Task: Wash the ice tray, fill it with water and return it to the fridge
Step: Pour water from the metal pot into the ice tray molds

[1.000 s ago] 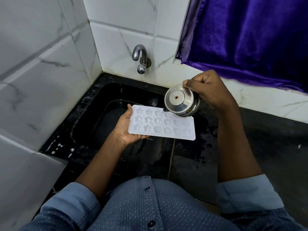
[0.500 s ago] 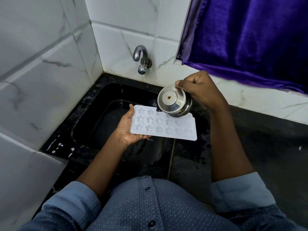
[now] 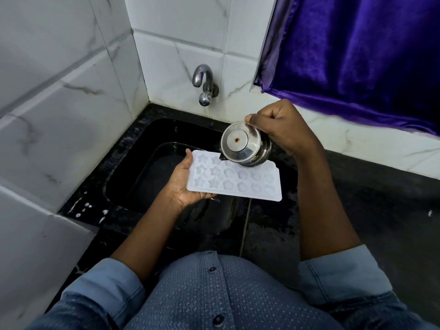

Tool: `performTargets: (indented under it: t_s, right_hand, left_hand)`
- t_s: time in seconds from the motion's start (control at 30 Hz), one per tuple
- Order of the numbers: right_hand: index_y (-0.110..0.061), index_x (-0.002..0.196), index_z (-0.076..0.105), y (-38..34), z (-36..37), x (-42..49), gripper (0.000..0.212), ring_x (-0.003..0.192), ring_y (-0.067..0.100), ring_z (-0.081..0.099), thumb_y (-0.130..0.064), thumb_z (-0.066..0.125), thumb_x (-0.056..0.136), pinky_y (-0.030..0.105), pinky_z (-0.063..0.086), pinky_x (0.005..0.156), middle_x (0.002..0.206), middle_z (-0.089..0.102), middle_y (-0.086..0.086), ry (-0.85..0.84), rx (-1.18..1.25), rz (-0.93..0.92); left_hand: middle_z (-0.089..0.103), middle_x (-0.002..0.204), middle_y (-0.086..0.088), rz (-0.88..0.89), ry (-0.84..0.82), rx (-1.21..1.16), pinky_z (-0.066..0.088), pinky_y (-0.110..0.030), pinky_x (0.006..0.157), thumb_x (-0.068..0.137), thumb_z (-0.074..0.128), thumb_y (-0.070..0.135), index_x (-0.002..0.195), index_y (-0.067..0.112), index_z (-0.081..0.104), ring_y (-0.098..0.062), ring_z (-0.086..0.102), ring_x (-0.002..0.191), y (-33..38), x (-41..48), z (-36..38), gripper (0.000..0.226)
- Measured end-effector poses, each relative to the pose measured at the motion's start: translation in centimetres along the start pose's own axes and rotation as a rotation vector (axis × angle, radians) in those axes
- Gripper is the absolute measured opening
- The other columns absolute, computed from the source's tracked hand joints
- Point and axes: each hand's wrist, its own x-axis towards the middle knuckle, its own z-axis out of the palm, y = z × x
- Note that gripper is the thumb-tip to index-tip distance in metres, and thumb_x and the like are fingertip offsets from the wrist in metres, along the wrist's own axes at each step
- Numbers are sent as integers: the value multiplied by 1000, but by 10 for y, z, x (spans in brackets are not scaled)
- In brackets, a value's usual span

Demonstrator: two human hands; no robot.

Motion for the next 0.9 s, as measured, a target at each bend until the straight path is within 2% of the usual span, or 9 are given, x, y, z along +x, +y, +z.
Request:
performTargets:
  t_s: [0.2,0.4,0.57,0.63,0.73,0.9]
  right_hand:
    - [-22,41,48,-4,-1,-1,61,45,13,25,-18,71,97,26,27,50,47,28,-3,7,-13,-5]
    - [-26,40,54,-5,0,-2,60,46,13,25,-17,70,97,27,26,51,48,29,-3,1,-28,-12]
    - [-24,39,50,-6,-1,0,62,44,11,25,-17,71,97,25,27,49,46,29,-7,-5,-47,-8]
    - [-22,40,47,-5,-1,0,62,43,10,25,-18,71,97,25,26,49,45,29,-9,-3,-41,-7]
    - [-20,43,39,-5,-1,1,62,45,11,24,-17,72,96,26,25,49,48,27,-4,0,-29,-11]
    - [-19,48,35,-5,-2,1,61,46,13,21,-16,71,96,27,23,50,51,25,1,-1,-13,-15]
  left_hand:
    - [64,143,-21,-5,-2,-3,48,-64,101,96,33,83,140,12,64,-43,69,122,-1,1,-4,89]
    - [67,140,-21,4,-12,-2,54,-62,95,95,34,83,138,12,65,-42,71,118,-1,1,-5,88]
    - [66,141,-21,5,-24,-14,59,-62,91,95,35,83,138,12,65,-43,70,119,0,3,-7,88]
    - [65,142,-21,-4,-29,-27,56,-63,95,95,36,83,140,12,64,-43,69,121,0,4,-8,88]
    - [64,144,-21,-18,-29,-30,48,-65,102,95,35,83,140,12,64,-44,67,124,0,6,-10,89]
    - [63,145,-20,-17,-25,-19,49,-64,101,95,34,84,140,13,64,-43,67,125,1,8,-12,89]
